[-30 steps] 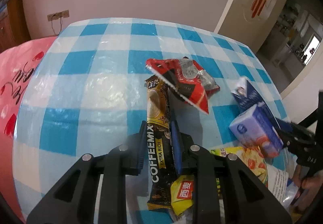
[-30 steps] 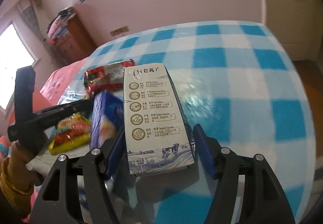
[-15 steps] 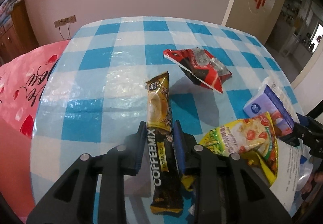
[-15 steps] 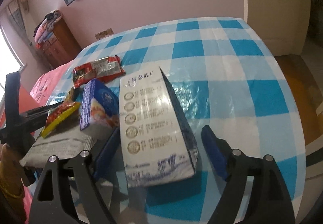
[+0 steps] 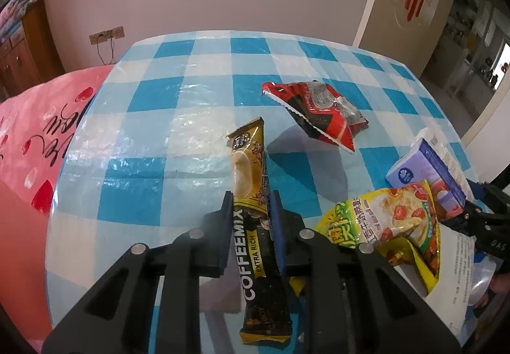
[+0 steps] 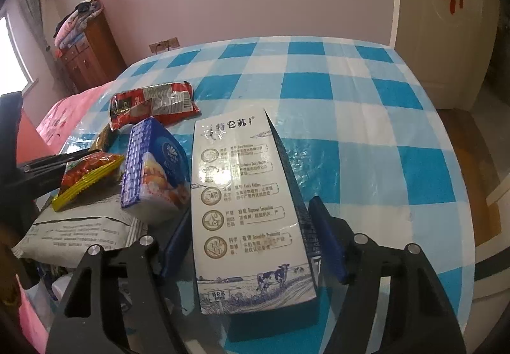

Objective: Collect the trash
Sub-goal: 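Lift the coffee-mix stick and milk carton off the table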

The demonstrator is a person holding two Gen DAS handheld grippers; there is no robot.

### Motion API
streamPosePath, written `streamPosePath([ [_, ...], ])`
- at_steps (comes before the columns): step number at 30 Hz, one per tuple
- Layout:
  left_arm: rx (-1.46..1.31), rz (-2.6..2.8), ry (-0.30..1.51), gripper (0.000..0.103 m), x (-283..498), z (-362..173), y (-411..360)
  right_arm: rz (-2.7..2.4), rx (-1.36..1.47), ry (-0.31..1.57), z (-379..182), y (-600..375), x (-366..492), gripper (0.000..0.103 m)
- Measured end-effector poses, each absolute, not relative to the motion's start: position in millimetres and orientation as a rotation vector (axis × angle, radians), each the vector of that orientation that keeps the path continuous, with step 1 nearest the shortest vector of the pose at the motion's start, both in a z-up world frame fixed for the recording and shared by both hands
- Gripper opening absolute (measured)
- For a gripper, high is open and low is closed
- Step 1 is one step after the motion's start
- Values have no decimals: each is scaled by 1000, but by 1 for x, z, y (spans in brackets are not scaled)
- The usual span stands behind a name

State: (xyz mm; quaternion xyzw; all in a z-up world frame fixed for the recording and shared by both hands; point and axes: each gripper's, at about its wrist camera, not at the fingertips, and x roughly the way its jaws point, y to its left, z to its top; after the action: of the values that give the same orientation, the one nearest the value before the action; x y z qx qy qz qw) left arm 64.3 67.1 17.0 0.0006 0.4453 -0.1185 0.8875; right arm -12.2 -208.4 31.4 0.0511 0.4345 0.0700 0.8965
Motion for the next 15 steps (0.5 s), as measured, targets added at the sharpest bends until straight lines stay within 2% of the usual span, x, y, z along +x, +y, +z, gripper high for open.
streamPosePath([
  [15,-110,-253,859,23,38,42,99,107,202,825,64,-225,-36,68],
])
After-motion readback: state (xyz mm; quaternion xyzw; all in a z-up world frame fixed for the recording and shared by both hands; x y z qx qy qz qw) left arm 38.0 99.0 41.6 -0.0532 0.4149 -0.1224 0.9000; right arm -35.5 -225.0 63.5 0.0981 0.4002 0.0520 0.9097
